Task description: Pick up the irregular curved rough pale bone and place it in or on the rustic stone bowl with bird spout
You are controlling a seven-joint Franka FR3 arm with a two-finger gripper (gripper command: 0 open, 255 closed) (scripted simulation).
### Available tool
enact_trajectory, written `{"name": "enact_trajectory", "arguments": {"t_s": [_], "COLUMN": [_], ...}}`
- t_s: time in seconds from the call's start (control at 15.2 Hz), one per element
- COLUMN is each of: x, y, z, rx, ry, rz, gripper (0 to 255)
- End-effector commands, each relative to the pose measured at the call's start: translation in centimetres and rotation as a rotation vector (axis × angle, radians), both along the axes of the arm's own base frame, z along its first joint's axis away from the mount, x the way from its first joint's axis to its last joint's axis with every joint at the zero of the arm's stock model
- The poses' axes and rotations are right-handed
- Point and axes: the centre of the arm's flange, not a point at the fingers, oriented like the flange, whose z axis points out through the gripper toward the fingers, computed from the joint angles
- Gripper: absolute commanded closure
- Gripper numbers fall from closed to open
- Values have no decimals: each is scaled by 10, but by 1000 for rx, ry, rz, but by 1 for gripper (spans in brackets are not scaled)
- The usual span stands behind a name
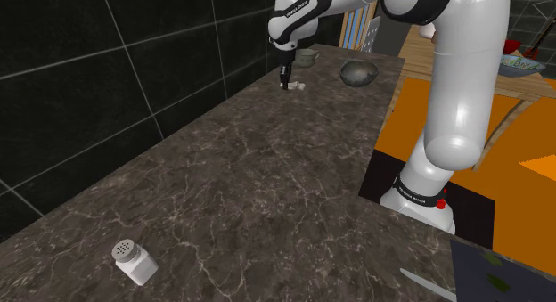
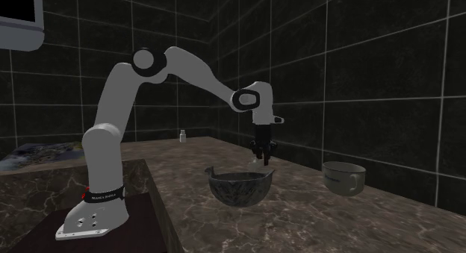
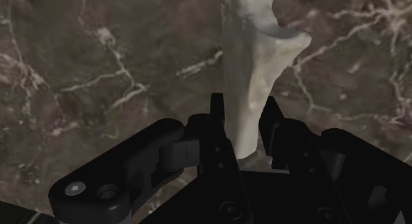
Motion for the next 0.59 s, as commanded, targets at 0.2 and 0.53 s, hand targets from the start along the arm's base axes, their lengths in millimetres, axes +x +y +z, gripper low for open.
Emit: {"name": "enact_trajectory", "arguments": {"t_s": [0.2, 0.53], "x": [-1, -1], "y": [-1, -1], "z": [26, 52], "rx": [0, 0], "ry": [1, 1], "rz": [0, 0], "gripper": [255, 255]}}
